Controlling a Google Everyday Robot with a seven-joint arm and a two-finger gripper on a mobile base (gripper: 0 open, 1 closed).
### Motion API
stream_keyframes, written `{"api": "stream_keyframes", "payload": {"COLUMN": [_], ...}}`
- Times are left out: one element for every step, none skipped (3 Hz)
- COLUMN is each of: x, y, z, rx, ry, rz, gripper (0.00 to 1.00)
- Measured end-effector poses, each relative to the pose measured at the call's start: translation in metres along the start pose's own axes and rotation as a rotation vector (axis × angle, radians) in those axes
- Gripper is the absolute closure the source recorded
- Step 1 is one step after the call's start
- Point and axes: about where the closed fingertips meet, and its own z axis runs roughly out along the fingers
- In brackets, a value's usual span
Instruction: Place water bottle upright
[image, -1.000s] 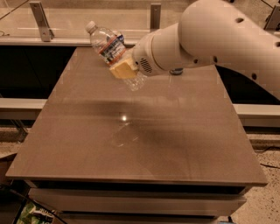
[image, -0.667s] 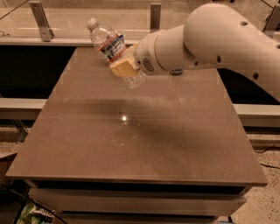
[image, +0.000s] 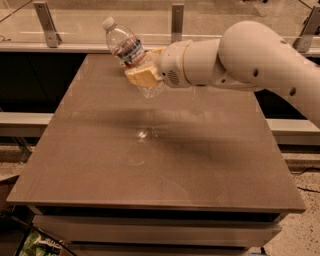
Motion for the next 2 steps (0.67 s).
{"api": "stream_keyframes", "payload": {"x": [0.0004, 0.0046], "y": [-0.0003, -0.0002], "z": [0.0018, 0.0052], "rx": [-0.019, -0.050], "ry": [-0.074, -0.127], "rz": [0.002, 0.029], "gripper": [1.00, 1.00]}}
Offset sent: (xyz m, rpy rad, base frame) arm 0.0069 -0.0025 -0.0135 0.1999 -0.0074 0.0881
